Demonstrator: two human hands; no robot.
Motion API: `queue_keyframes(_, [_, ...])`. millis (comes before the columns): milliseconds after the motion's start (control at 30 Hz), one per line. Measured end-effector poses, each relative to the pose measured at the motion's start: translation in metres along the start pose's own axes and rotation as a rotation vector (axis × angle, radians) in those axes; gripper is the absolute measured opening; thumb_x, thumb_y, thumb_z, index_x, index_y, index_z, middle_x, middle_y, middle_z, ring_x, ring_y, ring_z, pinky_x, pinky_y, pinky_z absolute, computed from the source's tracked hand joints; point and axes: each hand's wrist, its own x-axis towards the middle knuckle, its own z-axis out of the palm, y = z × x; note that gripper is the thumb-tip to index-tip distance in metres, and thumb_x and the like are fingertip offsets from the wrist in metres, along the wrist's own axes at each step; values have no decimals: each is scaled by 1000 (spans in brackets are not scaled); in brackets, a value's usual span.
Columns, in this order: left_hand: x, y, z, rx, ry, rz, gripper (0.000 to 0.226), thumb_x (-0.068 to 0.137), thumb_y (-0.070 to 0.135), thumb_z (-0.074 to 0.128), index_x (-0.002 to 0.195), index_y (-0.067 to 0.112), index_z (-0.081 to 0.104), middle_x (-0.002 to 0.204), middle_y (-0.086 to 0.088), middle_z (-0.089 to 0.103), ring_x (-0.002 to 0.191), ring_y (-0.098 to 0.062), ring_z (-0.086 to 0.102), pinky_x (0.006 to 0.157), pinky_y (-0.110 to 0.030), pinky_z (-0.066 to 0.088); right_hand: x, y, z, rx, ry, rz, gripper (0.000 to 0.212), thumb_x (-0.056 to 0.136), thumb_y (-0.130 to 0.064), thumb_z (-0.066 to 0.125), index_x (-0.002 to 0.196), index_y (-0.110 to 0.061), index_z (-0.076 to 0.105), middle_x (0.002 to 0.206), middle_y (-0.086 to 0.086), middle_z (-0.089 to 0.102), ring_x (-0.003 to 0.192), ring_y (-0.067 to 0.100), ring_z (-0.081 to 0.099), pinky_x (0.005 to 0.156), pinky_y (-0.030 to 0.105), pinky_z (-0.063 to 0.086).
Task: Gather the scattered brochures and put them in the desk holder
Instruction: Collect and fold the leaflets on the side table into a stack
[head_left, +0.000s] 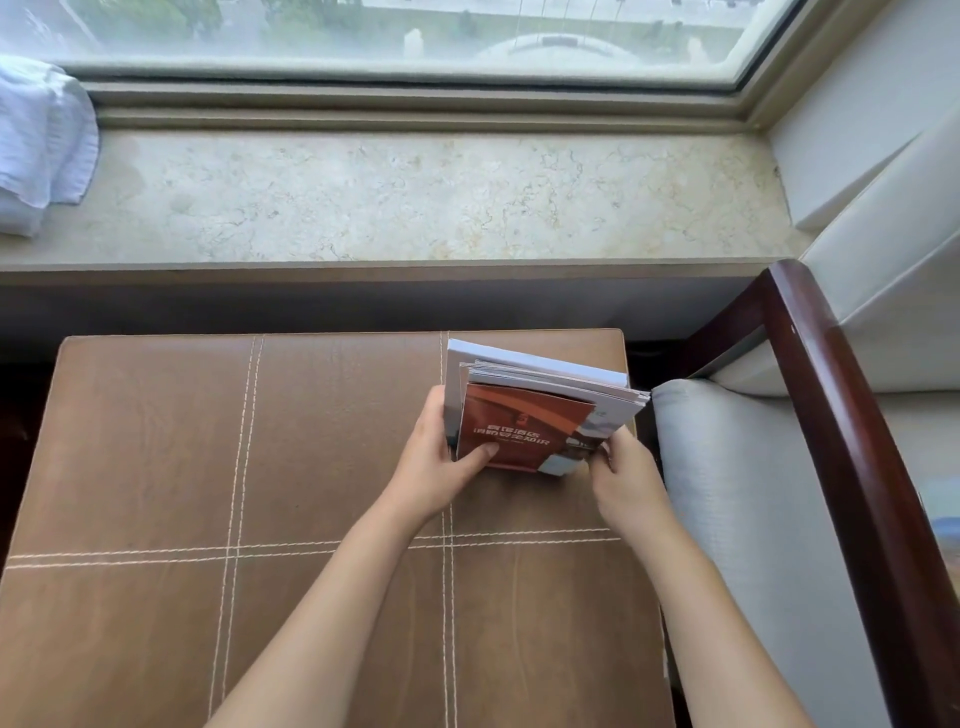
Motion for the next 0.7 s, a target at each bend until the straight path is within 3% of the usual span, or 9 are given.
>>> queue_keyframes(67, [-1, -1, 1, 15, 12, 10, 57, 81, 10, 72, 115, 42, 39, 119, 15, 55, 112, 10, 49, 92, -7, 39, -3, -2, 7, -61, 94, 8, 41, 90, 1, 42, 118, -26, 54, 103, -18, 59, 89, 1, 53, 63, 1, 38])
queue_keyframes(167, [-3, -3, 3, 27, 30, 8, 56, 83, 8, 70, 111, 45, 38, 116, 16, 55, 105, 19, 47, 83, 3, 36, -7, -4, 20, -25, 164, 55, 37, 92, -3, 45, 124, -19, 49, 116, -4, 61, 103, 14, 56, 70, 7, 36])
queue_keyframes(267, [-3, -4, 3, 33, 31, 2, 54, 85, 10, 68, 115, 43, 37, 114, 21, 54, 107, 16, 47, 84, -2, 37, -9, -8, 24, 12, 177, 108, 38, 93, -5, 47, 127, -22, 47, 120, -3, 62, 110, 17, 58, 69, 11, 38])
queue_keyframes(367, [-1, -3, 3, 39, 30, 23, 47, 86, 8, 65, 119, 31, 41, 116, 10, 58, 109, 5, 50, 88, -8, 38, -8, -10, 24, 40, 187, 126, 37, 91, -2, 51, 122, -21, 52, 119, -1, 65, 112, 18, 59, 77, 22, 44])
queue_keyframes(433, [2, -1, 2, 48, 32, 37, 46, 86, 8, 66, 121, 26, 42, 114, 10, 59, 106, 8, 51, 87, -6, 38, -6, -8, 23, 70, 209, 139, 33, 90, -1, 54, 118, -18, 57, 117, 1, 67, 111, 19, 61, 77, 18, 47])
queue_keyframes(533, [5, 2, 2, 55, 25, 62, 43, 86, 7, 66, 118, 26, 44, 111, 11, 60, 100, 12, 52, 84, -3, 38, -5, -4, 20, 115, 248, 131, 25, 86, -1, 62, 106, -16, 62, 111, 2, 70, 106, 17, 65, 67, 0, 44])
queue_keyframes(700, [5, -4, 0, 71, 32, 83, 50, 87, 6, 64, 109, 45, 42, 111, 21, 56, 101, 21, 49, 81, 5, 34, -8, 2, 23, 98, 201, 89, 29, 84, -6, 67, 110, -18, 62, 112, -1, 69, 105, 13, 63, 72, 4, 43])
